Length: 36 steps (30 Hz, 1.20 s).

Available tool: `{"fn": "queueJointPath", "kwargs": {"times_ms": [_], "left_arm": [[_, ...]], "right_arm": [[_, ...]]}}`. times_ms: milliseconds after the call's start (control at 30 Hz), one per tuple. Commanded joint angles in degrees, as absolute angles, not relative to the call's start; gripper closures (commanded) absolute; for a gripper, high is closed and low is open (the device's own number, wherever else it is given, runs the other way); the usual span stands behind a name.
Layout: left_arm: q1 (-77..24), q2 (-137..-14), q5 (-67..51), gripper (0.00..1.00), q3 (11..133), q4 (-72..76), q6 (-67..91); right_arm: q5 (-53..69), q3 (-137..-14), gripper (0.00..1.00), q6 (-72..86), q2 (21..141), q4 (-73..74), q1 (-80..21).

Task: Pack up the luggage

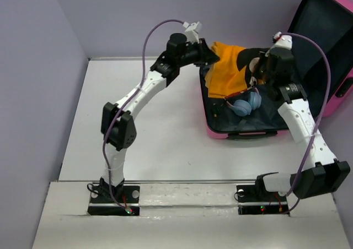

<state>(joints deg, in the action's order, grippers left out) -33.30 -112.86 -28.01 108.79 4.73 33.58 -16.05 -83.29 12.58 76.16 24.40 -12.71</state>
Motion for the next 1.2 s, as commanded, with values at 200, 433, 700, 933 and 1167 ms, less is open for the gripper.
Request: {"fn": "queueJointPath", "kwargs": {"times_ms": [200, 433, 700, 933, 1167], "left_arm": [[-35.9, -119.6, -15.8, 0.01, 118.8, -2.7, 30.5], [-37.3, -90.3, -3.4, 0.01, 80.9, 12.3, 27.9], [-48.6, -70.9, 2.5, 0.01, 49.3, 22.0, 30.4], [-56.2, -58.7, 5.5, 0.01, 37.5, 23.0, 29.9], [-56.2, -51.9, 7.0, 0.01, 33.0, 23.0, 27.2]], "right_arm": [[-15.1, -71.6, 0.24, 15.8, 76.1, 26.2, -5.1], [-5.0, -78.9, 0.24, 13.4, 68.6, 25.0, -5.1], [-34.7, -92.1, 0.25, 7.5, 68.7, 31.6, -5.1], [-57.3, -96.1, 0.2, -4.1, 66.5, 28.8, -5.1], [-68.3, -94.0, 0.17, -20.4, 70.2, 12.9, -1.8]]}}
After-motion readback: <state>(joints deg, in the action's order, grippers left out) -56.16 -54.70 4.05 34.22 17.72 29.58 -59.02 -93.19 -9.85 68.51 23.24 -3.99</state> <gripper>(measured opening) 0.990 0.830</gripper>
